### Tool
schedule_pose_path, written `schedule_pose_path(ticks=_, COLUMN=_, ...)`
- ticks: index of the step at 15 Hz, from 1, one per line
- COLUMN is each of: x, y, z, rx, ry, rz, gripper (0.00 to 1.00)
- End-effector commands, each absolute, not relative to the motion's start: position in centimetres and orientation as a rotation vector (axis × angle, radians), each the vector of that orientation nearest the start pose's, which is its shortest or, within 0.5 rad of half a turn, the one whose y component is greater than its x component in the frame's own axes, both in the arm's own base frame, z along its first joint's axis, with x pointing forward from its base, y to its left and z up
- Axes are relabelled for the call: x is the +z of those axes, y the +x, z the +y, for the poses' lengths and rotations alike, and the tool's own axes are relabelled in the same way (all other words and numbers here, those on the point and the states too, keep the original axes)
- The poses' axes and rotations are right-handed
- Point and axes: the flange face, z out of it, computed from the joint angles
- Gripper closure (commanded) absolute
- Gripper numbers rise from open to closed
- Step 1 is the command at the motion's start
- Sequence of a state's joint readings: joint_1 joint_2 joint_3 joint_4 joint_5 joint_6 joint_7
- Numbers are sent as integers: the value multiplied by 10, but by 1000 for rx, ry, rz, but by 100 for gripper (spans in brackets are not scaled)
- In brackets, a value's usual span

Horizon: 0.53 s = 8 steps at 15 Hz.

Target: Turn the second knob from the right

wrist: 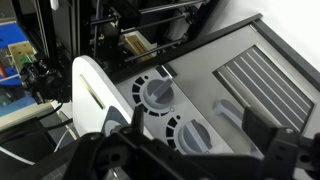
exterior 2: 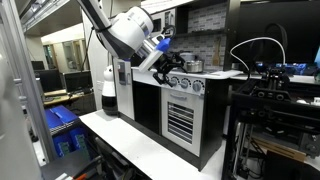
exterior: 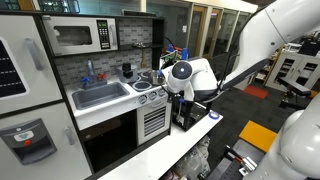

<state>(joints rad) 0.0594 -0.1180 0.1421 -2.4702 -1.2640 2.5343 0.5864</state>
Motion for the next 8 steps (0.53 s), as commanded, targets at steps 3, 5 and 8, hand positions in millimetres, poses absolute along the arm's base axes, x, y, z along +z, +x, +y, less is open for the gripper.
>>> schedule_pose_path(ticks=3, x=343, y=471, z=110, rx=548, ry=2290, rz=724, gripper=0)
schedule_pose_path(ticks=5, x=343, y=473, z=110, rx=550, ry=2290, rz=722, gripper=0)
schedule_pose_path(ticks=8, x=344, y=474, z=110, rx=550, ry=2289, rz=721, gripper=0)
